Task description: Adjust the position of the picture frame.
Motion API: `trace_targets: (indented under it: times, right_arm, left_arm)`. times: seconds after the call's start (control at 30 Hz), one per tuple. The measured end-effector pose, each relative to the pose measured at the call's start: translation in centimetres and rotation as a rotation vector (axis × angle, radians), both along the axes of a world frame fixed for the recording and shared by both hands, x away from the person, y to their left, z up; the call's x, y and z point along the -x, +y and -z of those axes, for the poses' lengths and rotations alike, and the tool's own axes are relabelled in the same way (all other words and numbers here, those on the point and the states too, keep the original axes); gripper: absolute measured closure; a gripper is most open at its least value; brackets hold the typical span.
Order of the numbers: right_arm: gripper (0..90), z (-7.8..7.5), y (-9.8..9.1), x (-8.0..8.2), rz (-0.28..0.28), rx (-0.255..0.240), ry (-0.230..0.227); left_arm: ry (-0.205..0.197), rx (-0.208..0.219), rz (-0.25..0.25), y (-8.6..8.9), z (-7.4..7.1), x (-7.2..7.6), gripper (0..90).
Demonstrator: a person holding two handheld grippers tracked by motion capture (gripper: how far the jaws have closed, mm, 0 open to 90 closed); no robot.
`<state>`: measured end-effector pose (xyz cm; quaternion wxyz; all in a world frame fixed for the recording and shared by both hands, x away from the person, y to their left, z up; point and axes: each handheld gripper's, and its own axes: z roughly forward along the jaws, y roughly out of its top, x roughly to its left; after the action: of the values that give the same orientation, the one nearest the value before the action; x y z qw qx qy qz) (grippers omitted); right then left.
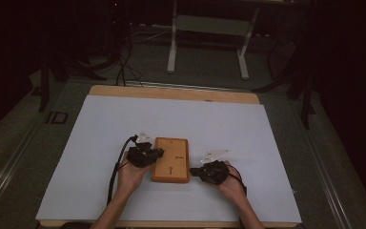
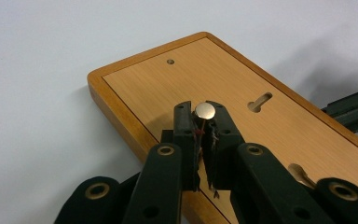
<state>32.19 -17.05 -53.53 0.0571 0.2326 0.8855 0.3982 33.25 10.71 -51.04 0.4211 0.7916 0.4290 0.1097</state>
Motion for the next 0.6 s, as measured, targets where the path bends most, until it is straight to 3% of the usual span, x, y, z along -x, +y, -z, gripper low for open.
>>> trace_targets:
  times: [0.3, 0.47, 0.6]
  right_arm:
    - [89.9, -0.2, 0.5, 0.2, -0.028, -0.018, 0.007]
    - [90.0, -0.3, 0.8, 0.4, -0.038, -0.020, 0.004]
    - [90.0, -0.3, 1.7, 0.8, -0.058, -0.015, 0.005]
  left_arm:
    - [0.005, 0.006, -0.035, -0.1, -0.4, -0.8, 84.6]
    - [0.023, 0.017, -0.042, 0.0, -0.3, -1.2, 84.6]
    - [0.061, 0.008, -0.063, 0.1, -0.2, -1.8, 84.4]
